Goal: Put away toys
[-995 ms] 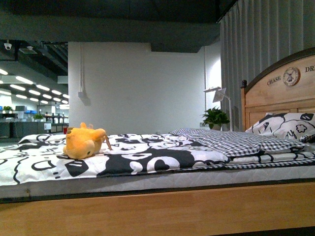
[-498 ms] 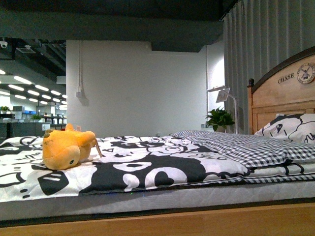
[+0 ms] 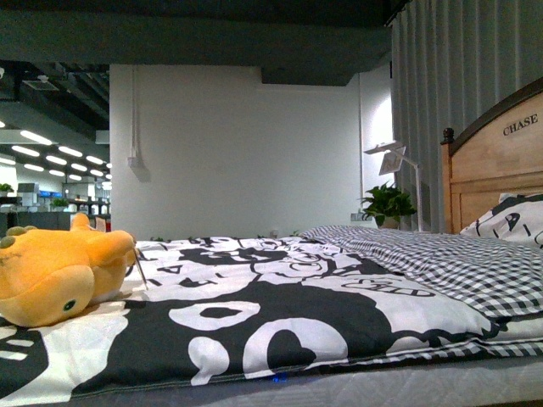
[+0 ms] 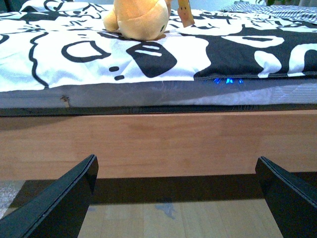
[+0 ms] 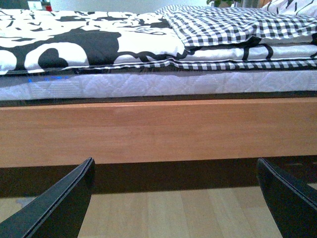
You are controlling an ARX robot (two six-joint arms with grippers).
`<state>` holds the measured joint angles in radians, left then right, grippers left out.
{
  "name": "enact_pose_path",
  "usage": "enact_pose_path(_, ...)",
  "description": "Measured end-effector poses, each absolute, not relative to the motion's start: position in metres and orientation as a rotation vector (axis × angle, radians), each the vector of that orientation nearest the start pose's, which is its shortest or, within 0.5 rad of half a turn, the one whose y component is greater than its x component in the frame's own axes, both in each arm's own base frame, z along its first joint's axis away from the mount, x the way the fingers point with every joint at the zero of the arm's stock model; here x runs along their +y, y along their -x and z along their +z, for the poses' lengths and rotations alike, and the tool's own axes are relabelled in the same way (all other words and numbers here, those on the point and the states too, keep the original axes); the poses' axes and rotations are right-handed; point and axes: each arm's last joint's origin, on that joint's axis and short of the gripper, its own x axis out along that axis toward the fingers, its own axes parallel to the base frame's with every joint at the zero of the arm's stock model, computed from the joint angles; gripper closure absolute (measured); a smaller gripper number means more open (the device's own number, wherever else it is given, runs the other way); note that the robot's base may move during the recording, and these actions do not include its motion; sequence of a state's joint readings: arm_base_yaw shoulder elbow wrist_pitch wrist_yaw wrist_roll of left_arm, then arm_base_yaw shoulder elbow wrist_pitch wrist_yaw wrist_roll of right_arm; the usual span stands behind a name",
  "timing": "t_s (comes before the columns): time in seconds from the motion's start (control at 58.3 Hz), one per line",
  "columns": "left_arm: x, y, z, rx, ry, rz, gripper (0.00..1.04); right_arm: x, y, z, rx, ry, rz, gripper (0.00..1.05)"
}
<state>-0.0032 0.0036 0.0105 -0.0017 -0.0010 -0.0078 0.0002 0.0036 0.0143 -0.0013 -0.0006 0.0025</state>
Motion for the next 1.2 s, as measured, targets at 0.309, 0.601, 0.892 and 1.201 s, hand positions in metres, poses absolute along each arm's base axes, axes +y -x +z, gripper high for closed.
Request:
enact_pose_path(0.309, -0.0003, -0.0973, 0.1667, -0.006, 0.008, -0.003, 0.06, 0.0000, -0.0970, 0.1680, -0.009, -0.002, 0.000, 0.07)
enact_pose_path(0.601, -0.0003, -0.0973, 0.1666, -0.005, 0.008, -0.003, 0.06, 0.0000, -0.0970, 0.1680, -0.009, -0.002, 0.001, 0.07)
enact_pose_path(0.892, -0.0003, -0.0973, 0.1666, -0.005, 0.008, -0.004, 0.06, 0.0000, -0.0971, 0.1679, -0.009, -0.002, -0.002, 0.07)
enact_pose_path(1.201, -0.0003, -0.0973, 0.1666, -0.005, 0.007, -0.003, 0.06, 0.0000, -0.0971, 0.1679, -0.009, -0.002, -0.002, 0.07)
